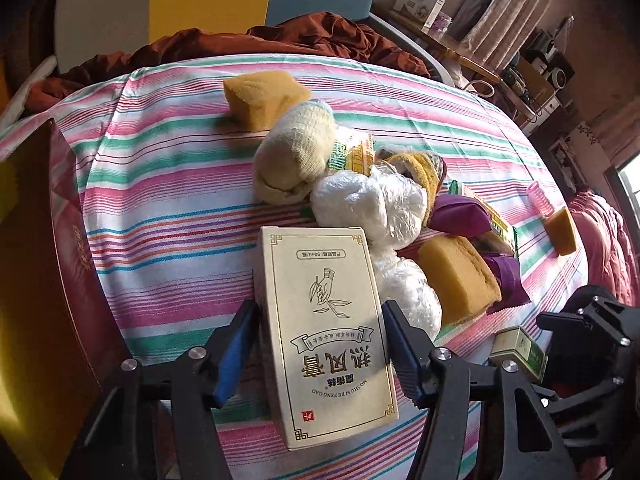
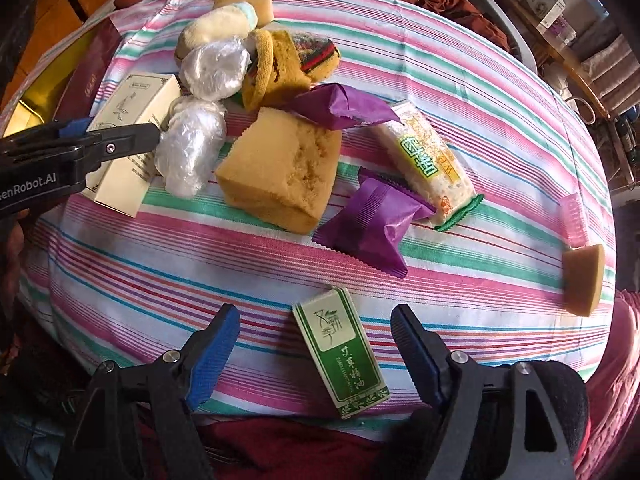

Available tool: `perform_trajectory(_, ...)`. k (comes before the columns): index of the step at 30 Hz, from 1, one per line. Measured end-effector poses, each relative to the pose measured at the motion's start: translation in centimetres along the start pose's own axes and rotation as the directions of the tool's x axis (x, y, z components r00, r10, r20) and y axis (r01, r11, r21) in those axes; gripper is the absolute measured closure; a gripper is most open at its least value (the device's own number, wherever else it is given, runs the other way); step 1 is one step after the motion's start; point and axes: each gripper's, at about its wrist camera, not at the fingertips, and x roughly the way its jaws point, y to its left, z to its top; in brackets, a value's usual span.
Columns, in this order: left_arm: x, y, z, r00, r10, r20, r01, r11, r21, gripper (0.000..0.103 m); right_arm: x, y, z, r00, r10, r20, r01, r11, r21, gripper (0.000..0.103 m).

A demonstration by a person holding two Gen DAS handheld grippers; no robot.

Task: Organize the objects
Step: 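Grasp the cream bird-print box with the left tool while the right tool grasps the small green box, then lower the cream box into the gold tray, open left tool while right holds green box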

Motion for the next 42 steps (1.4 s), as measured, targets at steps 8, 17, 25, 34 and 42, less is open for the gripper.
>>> perform_trajectory(8, -0.3, -0.4, 0.1, 0.999, 0.000, 0.034, -0.001, 0.999, 0.047, 0.046, 2.1, 0.3, -0.9, 0.993, -0.052, -0.110, 0.044, 0.996, -0.078, 0.071)
perform_trajectory(17, -2.8, 0.7, -1.7, 0.994, -0.046, 0.103, 0.043, 0.999, 0.024, 0.050, 0.7, 3.6, 2.1, 0.999, 0.042, 0.020, -0.041, 0.998, -0.041, 0.072)
perform_trajectory(25, -8.3, 3.8, -2.7, 0.974, -0.075, 0.216, 0.089, 0.995, -0.055, 0.050, 0.7, 8.5, 2.9, 0.980, 0.191, 0.051, -0.185, 0.977, -0.109, 0.072)
perform_trajectory(34, -14.5, 9.1, -4.7, 0.935, 0.032, 0.354, 0.027, 0.987, -0.160, 0.050, 1.9, 11.5, 4.3, 0.960, 0.211, 0.182, -0.185, 0.972, -0.147, 0.072)
perform_trajectory(42, -17.3, 18.8, -8.8, 0.909, 0.264, 0.324, -0.142, 0.924, -0.354, 0.050, 2.4, 10.7, 4.9, 0.947, 0.210, 0.243, -0.174, 0.971, -0.163, 0.072)
